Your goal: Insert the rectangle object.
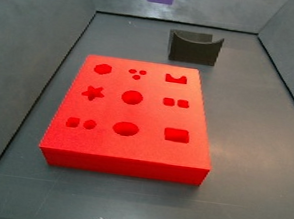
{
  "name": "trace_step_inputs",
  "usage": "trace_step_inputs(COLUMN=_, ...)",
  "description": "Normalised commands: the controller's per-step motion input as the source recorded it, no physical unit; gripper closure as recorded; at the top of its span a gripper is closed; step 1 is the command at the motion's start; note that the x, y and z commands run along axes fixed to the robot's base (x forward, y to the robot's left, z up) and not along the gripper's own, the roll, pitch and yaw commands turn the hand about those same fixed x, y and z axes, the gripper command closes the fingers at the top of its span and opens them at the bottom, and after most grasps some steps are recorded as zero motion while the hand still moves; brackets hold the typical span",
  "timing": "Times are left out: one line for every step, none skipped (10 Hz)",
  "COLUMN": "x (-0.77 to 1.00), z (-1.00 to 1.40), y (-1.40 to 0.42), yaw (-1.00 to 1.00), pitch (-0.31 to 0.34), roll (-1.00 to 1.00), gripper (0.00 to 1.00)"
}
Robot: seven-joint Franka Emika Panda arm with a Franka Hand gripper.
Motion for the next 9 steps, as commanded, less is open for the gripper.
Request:
trace_step_inputs(x=0.15, z=-0.19, y=-0.18, yaw=-0.05, pitch=-0.029, roll=0.0, gripper=1.0)
trace_step_inputs(x=0.24, z=-0.45, y=-0.42, yaw=0.0, pitch=-0.036, roll=0.12, gripper=1.0)
trace_step_inputs(x=0.32, z=-0.49, y=-0.52, yaw=0.0, pitch=-0.029, roll=0.18, gripper=1.0)
trace_step_inputs(x=0.37, z=-0.47, y=-0.56, yaw=0.0, pitch=-0.027, roll=0.16, gripper=1.0)
trace_step_inputs(x=0.41, z=-0.41, y=-0.51, yaw=0.0, pitch=-0.027, roll=0.14, gripper=1.0)
trace_step_inputs(x=0.41, z=-0.36, y=-0.46, yaw=0.0, pitch=-0.027, roll=0.11, gripper=1.0)
trace_step_inputs(x=0.37, z=-0.34, y=-0.41, yaw=0.0, pitch=-0.02, roll=0.08, gripper=1.0)
trace_step_inputs(x=0.36, z=-0.33, y=-0.34, yaw=0.0, pitch=-0.011, roll=0.02, gripper=1.0)
trace_step_inputs(x=0.29, z=-0.37, y=-0.25, yaw=0.0, pitch=-0.007, roll=0.0, gripper=1.0)
